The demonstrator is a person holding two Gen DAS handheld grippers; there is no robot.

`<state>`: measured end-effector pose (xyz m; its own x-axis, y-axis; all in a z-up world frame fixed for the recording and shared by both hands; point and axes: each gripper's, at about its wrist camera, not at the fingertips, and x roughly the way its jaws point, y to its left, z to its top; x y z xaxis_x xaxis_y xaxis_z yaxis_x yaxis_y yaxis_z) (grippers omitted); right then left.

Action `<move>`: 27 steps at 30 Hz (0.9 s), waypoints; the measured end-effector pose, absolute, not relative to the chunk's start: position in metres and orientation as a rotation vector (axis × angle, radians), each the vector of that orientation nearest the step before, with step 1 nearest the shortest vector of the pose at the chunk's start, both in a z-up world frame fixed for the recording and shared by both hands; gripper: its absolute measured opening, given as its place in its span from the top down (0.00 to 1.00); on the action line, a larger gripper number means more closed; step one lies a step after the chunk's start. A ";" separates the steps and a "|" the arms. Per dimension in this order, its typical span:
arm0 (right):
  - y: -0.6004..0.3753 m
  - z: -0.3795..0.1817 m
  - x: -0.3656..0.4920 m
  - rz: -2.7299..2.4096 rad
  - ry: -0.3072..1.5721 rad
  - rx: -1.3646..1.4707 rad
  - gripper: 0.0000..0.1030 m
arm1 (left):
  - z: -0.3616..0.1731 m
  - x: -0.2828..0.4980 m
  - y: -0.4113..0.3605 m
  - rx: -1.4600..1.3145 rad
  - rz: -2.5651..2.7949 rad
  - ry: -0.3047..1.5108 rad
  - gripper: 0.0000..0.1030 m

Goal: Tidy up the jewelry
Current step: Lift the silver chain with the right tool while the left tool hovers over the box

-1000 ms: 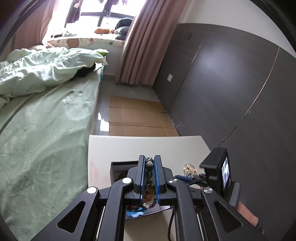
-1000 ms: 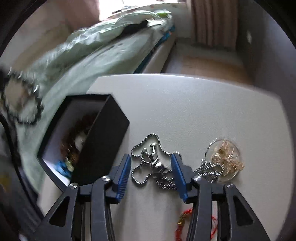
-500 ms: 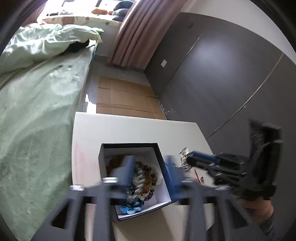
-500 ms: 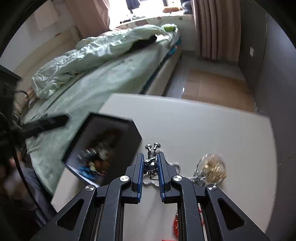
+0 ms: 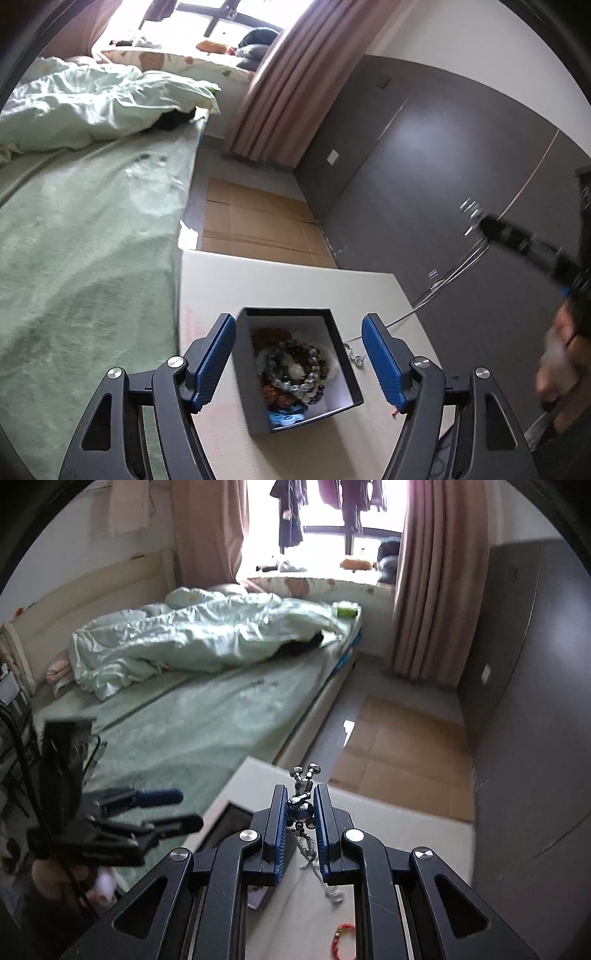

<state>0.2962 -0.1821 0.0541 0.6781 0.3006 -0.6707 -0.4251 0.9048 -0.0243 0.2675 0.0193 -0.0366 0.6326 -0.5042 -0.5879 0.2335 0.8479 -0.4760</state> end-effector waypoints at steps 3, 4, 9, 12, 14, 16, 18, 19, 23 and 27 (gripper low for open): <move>-0.176 0.083 0.289 0.393 0.666 -0.194 0.85 | -0.032 0.262 0.027 -0.376 -0.418 0.762 0.30; -0.174 0.092 0.287 0.389 0.648 -0.200 0.85 | -0.031 0.262 0.029 -0.375 -0.414 0.757 0.30; -0.166 0.135 0.273 0.369 0.575 -0.225 0.85 | -0.027 0.257 0.040 -0.402 -0.406 0.738 0.30; -0.161 0.156 0.264 0.363 0.537 -0.235 0.85 | -0.026 0.254 0.047 -0.419 -0.400 0.732 0.30; -0.155 0.170 0.259 0.363 0.512 -0.243 0.85 | -0.026 0.253 0.052 -0.430 -0.393 0.728 0.30; -0.150 0.179 0.254 0.363 0.495 -0.249 0.85 | -0.026 0.252 0.055 -0.442 -0.390 0.725 0.30; -0.144 0.187 0.248 0.364 0.478 -0.257 0.85 | -0.025 0.250 0.057 -0.446 -0.388 0.722 0.30; -0.142 0.189 0.246 0.368 0.473 -0.256 0.85 | -0.025 0.250 0.058 -0.446 -0.386 0.721 0.30; -0.132 0.196 0.240 0.378 0.461 -0.263 0.85 | -0.027 0.248 0.062 -0.454 -0.380 0.725 0.30; -0.127 0.184 0.242 0.398 0.485 -0.256 0.85 | -0.028 0.248 0.067 -0.462 -0.375 0.723 0.30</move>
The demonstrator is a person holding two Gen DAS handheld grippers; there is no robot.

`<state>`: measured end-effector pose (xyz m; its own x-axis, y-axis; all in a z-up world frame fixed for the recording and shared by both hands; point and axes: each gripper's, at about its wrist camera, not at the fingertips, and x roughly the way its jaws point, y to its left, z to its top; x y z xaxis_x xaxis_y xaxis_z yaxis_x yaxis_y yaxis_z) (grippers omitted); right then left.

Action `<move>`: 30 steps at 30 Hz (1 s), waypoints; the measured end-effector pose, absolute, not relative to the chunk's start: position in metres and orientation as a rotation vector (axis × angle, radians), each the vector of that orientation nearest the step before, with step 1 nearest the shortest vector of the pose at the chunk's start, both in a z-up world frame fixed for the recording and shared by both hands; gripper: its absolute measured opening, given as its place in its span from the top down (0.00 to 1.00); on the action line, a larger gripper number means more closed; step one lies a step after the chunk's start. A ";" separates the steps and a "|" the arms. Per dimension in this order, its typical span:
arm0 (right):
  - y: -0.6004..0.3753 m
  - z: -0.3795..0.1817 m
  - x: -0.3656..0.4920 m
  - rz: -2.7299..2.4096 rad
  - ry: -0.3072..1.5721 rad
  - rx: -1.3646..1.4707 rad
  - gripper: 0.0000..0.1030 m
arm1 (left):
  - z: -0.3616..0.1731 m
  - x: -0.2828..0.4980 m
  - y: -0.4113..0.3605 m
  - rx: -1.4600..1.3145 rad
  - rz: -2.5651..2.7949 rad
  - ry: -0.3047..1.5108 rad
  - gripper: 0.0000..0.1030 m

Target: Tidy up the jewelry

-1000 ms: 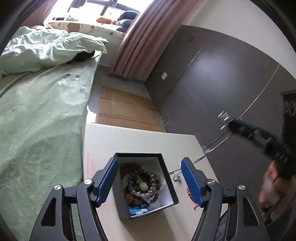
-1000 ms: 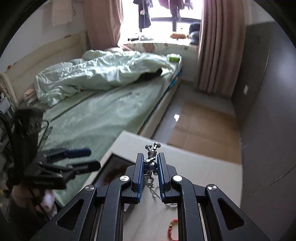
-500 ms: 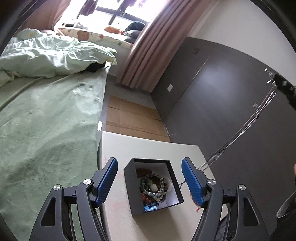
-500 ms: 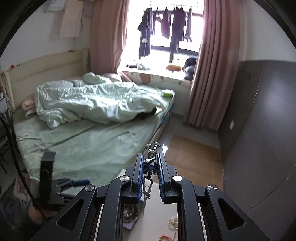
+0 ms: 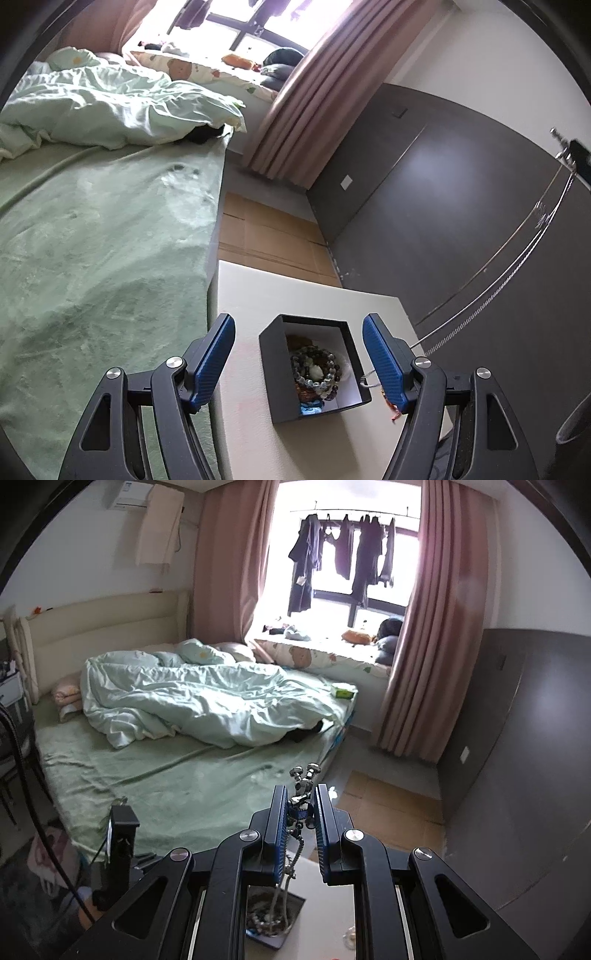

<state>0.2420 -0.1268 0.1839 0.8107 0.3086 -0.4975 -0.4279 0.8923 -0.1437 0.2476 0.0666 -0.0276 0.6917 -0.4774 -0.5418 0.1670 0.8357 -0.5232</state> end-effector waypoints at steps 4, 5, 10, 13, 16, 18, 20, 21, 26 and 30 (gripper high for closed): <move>-0.120 0.161 0.252 0.419 0.528 -0.243 0.85 | -0.028 0.248 0.070 -0.469 -0.371 0.724 0.30; -0.118 0.155 0.255 0.424 0.540 -0.238 0.85 | -0.028 0.248 0.070 -0.469 -0.370 0.725 0.30; -0.113 0.123 0.266 0.448 0.602 -0.222 0.85 | -0.031 0.250 0.069 -0.461 -0.364 0.733 0.30; -0.114 0.099 0.274 0.466 0.655 -0.195 0.85 | -0.034 0.253 0.069 -0.464 -0.354 0.744 0.30; -0.113 0.069 0.284 0.470 0.734 -0.197 0.80 | -0.036 0.256 0.069 -0.466 -0.348 0.751 0.30; -0.118 0.051 0.292 0.468 0.787 -0.172 0.59 | -0.037 0.257 0.067 -0.461 -0.344 0.756 0.30; -0.129 0.041 0.296 0.460 0.801 -0.137 0.54 | -0.039 0.258 0.064 -0.451 -0.342 0.764 0.29; -0.134 0.039 0.296 0.459 0.806 -0.123 0.54 | -0.040 0.259 0.062 -0.444 -0.341 0.767 0.29; -0.177 0.025 0.295 0.436 0.826 -0.029 0.54 | -0.042 0.259 0.050 -0.402 -0.346 0.781 0.29; -0.220 0.013 0.289 0.397 0.829 0.055 0.54 | -0.039 0.259 0.033 -0.370 -0.369 0.785 0.30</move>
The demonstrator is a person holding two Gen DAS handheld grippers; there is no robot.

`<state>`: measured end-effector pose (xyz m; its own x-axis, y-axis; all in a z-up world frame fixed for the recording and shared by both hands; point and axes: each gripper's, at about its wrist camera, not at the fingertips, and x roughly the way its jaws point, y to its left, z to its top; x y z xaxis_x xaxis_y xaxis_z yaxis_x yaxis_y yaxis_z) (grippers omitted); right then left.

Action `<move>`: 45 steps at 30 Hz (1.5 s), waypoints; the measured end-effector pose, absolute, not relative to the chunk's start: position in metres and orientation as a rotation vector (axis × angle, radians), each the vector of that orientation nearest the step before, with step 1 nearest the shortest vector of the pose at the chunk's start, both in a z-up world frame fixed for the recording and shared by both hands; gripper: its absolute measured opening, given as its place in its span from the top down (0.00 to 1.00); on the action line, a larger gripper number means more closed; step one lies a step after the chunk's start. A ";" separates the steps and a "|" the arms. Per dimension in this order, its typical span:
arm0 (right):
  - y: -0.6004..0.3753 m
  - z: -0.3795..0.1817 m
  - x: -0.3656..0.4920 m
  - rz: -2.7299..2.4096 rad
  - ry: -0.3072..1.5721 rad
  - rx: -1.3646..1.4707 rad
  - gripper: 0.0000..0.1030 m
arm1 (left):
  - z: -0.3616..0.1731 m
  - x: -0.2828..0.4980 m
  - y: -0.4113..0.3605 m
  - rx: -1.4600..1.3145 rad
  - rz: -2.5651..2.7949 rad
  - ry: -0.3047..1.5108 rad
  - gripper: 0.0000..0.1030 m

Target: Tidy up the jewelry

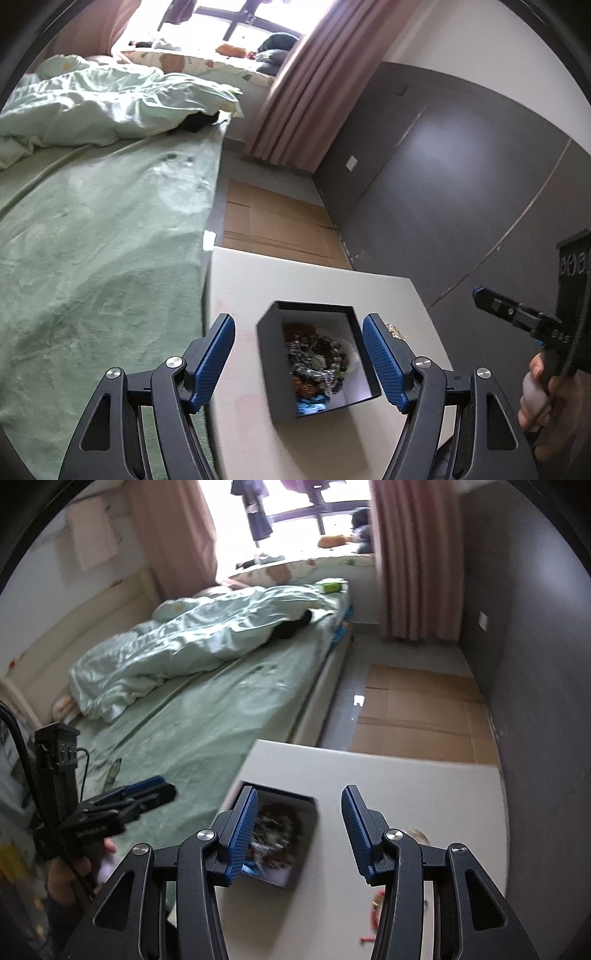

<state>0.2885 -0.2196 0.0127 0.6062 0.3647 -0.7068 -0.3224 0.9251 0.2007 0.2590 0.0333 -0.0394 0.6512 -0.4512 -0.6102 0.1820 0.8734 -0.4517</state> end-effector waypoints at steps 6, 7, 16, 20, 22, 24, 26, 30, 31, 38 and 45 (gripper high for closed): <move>-0.284 -0.021 0.280 0.334 0.859 0.204 0.54 | -0.039 0.261 -0.009 -0.289 -0.434 0.812 0.30; -0.292 -0.028 0.278 0.327 0.863 0.222 0.54 | -0.039 0.261 -0.019 -0.270 -0.447 0.821 0.30; -0.344 -0.075 0.258 0.286 0.903 0.353 0.54 | -0.038 0.251 -0.090 -0.145 -0.557 0.850 0.30; -0.364 -0.094 0.252 0.277 0.906 0.427 0.54 | -0.046 0.247 -0.119 -0.111 -0.582 0.890 0.30; -0.371 -0.102 0.250 0.278 0.911 0.448 0.54 | -0.049 0.245 -0.132 -0.092 -0.594 0.898 0.30; -0.376 -0.109 0.246 0.272 0.912 0.458 0.54 | -0.054 0.242 -0.146 -0.064 -0.604 0.906 0.30; -0.381 -0.116 0.244 0.268 0.912 0.467 0.54 | -0.060 0.243 -0.156 -0.042 -0.600 0.927 0.31; -0.392 -0.118 0.237 0.257 0.884 0.491 0.54 | -0.079 0.243 -0.175 -0.017 -0.599 0.991 0.31; -0.394 -0.118 0.236 0.245 0.874 0.485 0.54 | -0.083 0.242 -0.181 -0.007 -0.596 0.999 0.31; -0.409 -0.124 0.234 0.241 0.860 0.548 0.54 | -0.114 0.247 -0.203 0.043 -0.536 1.044 0.31; -0.415 -0.124 0.231 0.245 0.835 0.579 0.54 | -0.137 0.257 -0.220 0.121 -0.466 1.076 0.58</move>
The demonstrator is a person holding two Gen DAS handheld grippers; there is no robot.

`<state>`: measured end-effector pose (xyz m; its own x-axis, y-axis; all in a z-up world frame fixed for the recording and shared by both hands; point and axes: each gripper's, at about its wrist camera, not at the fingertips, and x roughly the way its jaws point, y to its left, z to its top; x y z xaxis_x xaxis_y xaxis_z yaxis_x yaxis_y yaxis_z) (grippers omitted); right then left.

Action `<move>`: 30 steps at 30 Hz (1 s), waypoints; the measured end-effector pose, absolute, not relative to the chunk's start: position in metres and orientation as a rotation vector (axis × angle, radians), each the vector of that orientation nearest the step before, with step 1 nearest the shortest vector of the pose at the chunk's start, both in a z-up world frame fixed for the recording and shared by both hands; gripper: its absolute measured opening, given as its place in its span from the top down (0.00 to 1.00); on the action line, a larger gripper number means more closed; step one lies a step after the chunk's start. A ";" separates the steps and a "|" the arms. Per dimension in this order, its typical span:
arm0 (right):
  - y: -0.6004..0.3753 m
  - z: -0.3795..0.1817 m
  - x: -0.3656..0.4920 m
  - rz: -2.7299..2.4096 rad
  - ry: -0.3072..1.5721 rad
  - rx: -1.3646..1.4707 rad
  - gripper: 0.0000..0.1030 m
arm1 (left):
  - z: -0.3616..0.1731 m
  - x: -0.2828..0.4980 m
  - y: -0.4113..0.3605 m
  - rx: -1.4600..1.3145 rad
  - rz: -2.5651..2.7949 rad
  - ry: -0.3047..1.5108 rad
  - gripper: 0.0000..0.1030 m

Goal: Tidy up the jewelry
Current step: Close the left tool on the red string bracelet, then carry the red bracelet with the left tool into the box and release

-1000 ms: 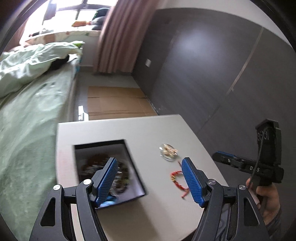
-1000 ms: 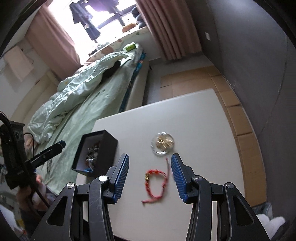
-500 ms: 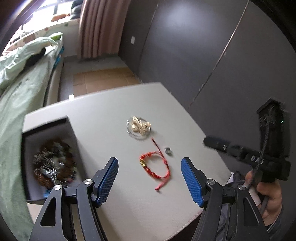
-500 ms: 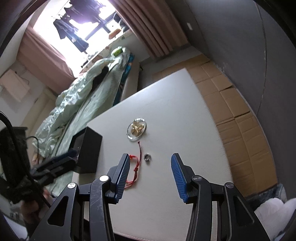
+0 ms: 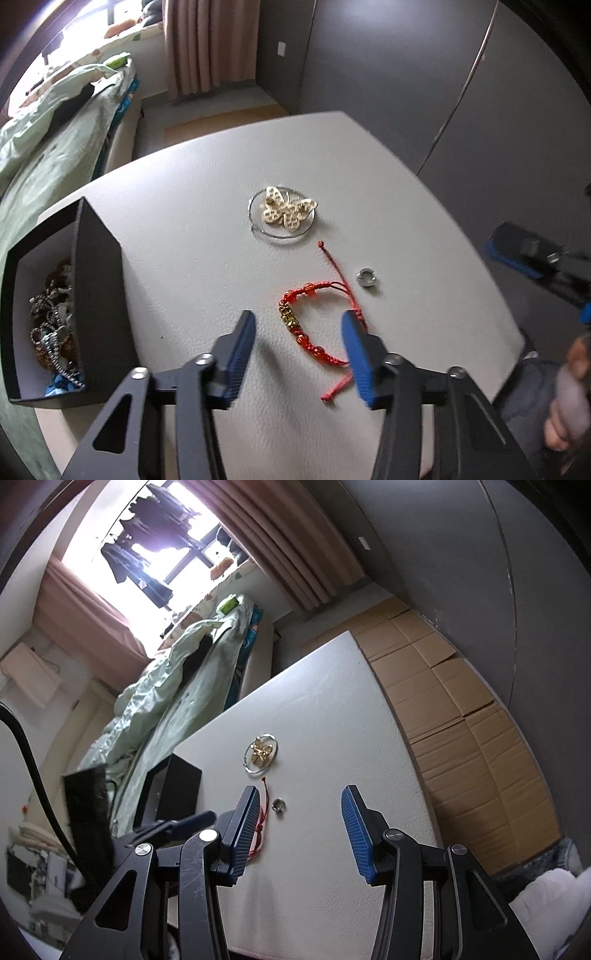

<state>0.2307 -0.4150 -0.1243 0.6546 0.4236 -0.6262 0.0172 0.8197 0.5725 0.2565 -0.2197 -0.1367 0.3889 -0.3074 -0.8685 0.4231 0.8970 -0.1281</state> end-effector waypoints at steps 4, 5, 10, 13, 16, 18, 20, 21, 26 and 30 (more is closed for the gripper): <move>-0.416 -0.124 0.231 0.247 0.832 0.588 0.54 | -0.139 0.256 -0.228 0.172 -0.425 1.041 0.76; -0.414 -0.124 0.231 0.247 0.833 0.584 0.54 | -0.139 0.255 -0.228 0.178 -0.415 1.033 0.79; -0.411 -0.123 0.232 0.215 0.832 0.555 0.54 | -0.138 0.258 -0.223 0.159 -0.425 1.050 0.93; -0.405 -0.122 0.233 0.206 0.839 0.509 0.54 | -0.133 0.258 -0.219 0.139 -0.435 1.044 0.93; -0.397 -0.121 0.234 0.197 0.854 0.448 0.54 | -0.120 0.257 -0.208 0.099 -0.441 1.021 0.93; -0.392 -0.121 0.235 0.200 0.863 0.412 0.54 | -0.111 0.255 -0.201 0.076 -0.443 1.003 0.93; -0.388 -0.121 0.237 0.208 0.869 0.383 0.54 | -0.103 0.254 -0.195 0.056 -0.443 0.986 0.93; -0.385 -0.121 0.237 0.212 0.873 0.363 0.54 | -0.098 0.253 -0.190 0.043 -0.445 0.976 0.93; -0.373 -0.121 0.240 0.238 0.886 0.282 0.54 | -0.076 0.246 -0.162 -0.050 -0.440 0.928 0.93; -0.361 -0.128 0.247 0.264 0.924 0.230 0.55 | -0.066 0.240 -0.146 -0.102 -0.425 0.891 0.93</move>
<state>0.2468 -0.3613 -0.1275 0.5745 0.3214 -0.7528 -0.1256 0.9434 0.3069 0.2399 -0.1461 -0.0661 0.5513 -0.4002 -0.7321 0.3166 0.9122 -0.2603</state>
